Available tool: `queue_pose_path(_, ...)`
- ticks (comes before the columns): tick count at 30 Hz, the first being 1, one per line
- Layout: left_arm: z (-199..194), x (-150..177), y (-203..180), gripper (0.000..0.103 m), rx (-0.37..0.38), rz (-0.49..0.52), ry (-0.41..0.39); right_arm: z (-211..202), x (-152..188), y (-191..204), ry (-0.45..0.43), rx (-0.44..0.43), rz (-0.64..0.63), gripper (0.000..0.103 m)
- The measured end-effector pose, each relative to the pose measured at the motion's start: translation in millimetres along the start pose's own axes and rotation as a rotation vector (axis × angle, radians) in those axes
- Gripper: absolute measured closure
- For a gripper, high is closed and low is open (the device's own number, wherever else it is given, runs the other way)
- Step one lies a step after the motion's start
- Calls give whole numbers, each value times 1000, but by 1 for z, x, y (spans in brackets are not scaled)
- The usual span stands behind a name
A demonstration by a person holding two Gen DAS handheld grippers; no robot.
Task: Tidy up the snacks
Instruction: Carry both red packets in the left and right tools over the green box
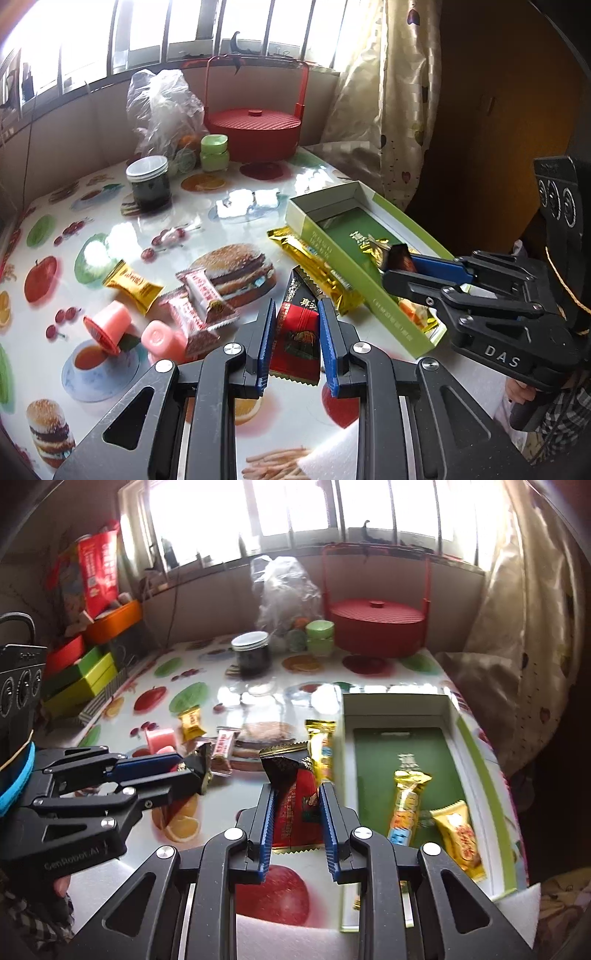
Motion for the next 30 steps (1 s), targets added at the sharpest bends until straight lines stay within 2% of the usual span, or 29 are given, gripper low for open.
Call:
queue_pose_path(8,19,-20,-18,79,42,39,2,-10,9,-29,-3,70,53,81)
queue_pose_path(20,61,-44,-42,79,129,41,27,-7,29,-86,37,204,123,81)
queue_pose_path(30,97,-50,-57,79,161,42,72,6,43,-107,79,277,121,80)
Point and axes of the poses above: each gripper's, at about its wrist camera, not at the fingertips, and z roughly the way its jaws point, y to its left, x to its underside, the point moved 8 cm from there along z, roughly the way its jaws point, and after that the axes turned 8 degrees about x, right-handed, at the moved point
